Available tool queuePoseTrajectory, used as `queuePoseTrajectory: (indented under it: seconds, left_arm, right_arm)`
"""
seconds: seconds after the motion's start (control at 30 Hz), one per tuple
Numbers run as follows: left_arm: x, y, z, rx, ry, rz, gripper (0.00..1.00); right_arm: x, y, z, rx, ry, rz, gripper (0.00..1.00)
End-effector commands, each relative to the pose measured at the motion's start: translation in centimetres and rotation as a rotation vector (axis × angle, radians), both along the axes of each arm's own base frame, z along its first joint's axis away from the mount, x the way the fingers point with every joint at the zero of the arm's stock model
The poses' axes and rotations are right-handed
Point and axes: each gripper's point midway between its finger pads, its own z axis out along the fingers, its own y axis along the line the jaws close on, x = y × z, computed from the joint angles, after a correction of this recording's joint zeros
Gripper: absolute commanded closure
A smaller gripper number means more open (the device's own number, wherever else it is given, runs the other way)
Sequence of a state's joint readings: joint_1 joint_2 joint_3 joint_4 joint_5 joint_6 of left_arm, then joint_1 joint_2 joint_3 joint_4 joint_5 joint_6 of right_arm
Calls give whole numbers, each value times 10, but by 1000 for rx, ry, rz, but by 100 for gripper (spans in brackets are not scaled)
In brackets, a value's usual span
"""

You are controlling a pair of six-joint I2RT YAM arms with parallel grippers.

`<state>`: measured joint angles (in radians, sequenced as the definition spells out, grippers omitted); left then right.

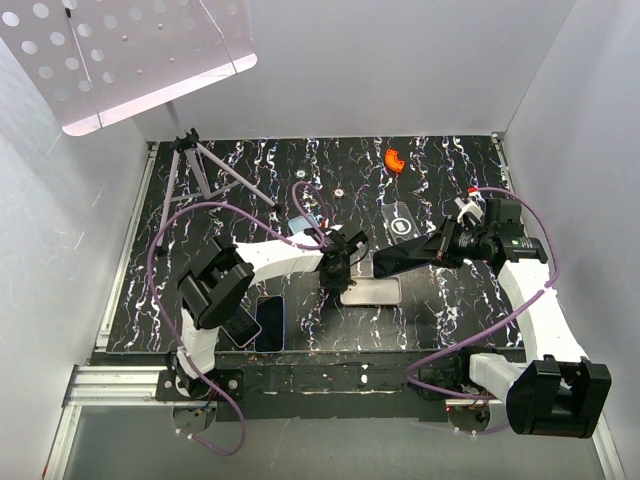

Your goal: Put the phone into the phone case

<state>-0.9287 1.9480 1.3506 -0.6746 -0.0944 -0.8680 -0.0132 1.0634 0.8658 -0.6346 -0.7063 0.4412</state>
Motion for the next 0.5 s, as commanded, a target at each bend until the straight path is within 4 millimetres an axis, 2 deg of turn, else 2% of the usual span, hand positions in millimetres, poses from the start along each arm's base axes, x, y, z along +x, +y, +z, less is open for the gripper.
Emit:
queuePoseTrajectory:
  seconds: [0.0, 0.17, 0.2, 0.33, 0.43, 0.47]
  left_arm:
    - [-8, 33, 16, 45, -23, 66, 100]
    - [-22, 52, 23, 41, -10, 136, 100]
    - [-25, 53, 27, 29, -10, 147, 100]
    - [-37, 63, 29, 26, 3, 188, 100]
    - [-41, 63, 32, 8, -1, 201, 100]
    - [-41, 63, 34, 5, -5, 198, 91]
  right_arm:
    - [3, 6, 15, 43, -52, 33, 99]
    - [5, 11, 12, 65, -40, 57, 99]
    - [2, 20, 12, 69, -41, 88, 99]
    - [1, 34, 10, 80, -28, 127, 99]
    - [2, 44, 8, 80, -29, 155, 99]
    - [1, 47, 8, 81, -28, 164, 99]
